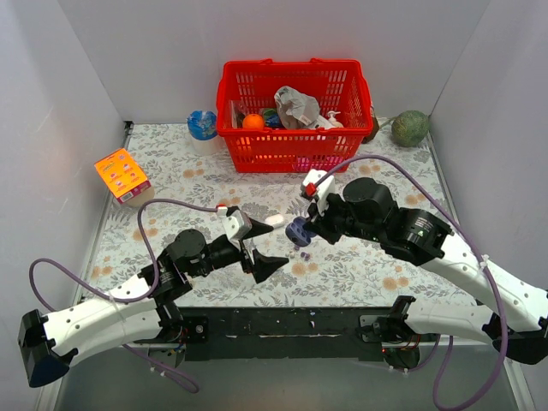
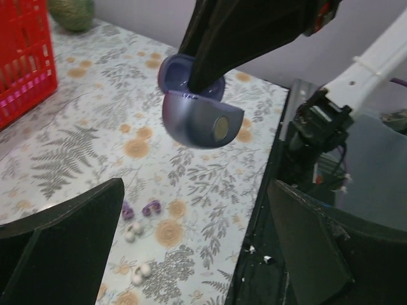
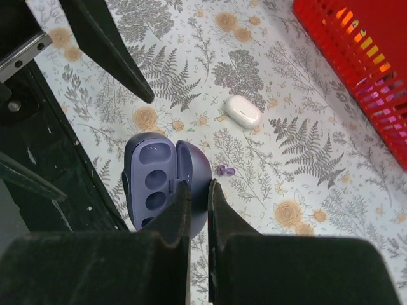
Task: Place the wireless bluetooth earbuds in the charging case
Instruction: Open the charging case.
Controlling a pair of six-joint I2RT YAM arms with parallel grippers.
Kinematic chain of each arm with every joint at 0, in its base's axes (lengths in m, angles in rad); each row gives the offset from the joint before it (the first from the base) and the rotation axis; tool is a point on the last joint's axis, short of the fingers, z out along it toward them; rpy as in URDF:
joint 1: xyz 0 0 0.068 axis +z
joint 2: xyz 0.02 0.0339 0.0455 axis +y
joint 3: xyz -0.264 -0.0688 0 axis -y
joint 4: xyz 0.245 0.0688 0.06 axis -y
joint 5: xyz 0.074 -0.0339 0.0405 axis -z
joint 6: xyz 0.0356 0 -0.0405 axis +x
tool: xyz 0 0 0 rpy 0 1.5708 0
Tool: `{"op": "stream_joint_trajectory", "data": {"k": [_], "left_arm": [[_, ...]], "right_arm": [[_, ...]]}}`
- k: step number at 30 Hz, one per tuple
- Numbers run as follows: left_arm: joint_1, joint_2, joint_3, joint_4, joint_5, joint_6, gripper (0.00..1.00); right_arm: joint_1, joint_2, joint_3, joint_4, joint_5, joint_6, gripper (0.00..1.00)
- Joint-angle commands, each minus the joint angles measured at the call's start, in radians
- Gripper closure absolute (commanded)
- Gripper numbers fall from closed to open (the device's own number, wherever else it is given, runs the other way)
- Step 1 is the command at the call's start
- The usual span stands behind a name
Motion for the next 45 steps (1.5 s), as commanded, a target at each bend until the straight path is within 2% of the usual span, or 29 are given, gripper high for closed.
{"op": "stream_joint_trajectory", "data": {"k": [1,8,14,20,26,39,45], "left_arm": [[0.016,0.069,0.078,0.007,0.264,-0.04,0.02],[0.026,0.148,0.089,0.076,0.313,-0.001,0.02],[0.036,0.155,0.08,0.145,0.323,0.002,0.13],[0.044,0.185,0.093,0.15,0.347,0.0,0.18],[0.046,0.22,0.103,0.136,0.399,0.014,0.35],[0.05,0.252,0.113,0.176,0.416,-0.014,0.37],[0.053,0.277,0.121,0.176,0.442,-0.014,0.51]], "right_arm": [[0.052,-0.029,0.079,-0.027,0.005,-0.16,0.99],[0.138,-0.03,0.086,-0.053,0.03,-0.196,0.99],[0.186,-0.014,0.074,-0.053,0.067,-0.199,0.99],[0.208,0.0,0.059,-0.021,0.081,-0.185,0.99],[0.215,0.008,0.048,-0.005,0.087,-0.177,0.99],[0.223,0.013,0.034,-0.005,0.105,-0.166,0.99],[0.226,0.006,0.022,0.003,0.111,-0.16,0.99]]}}
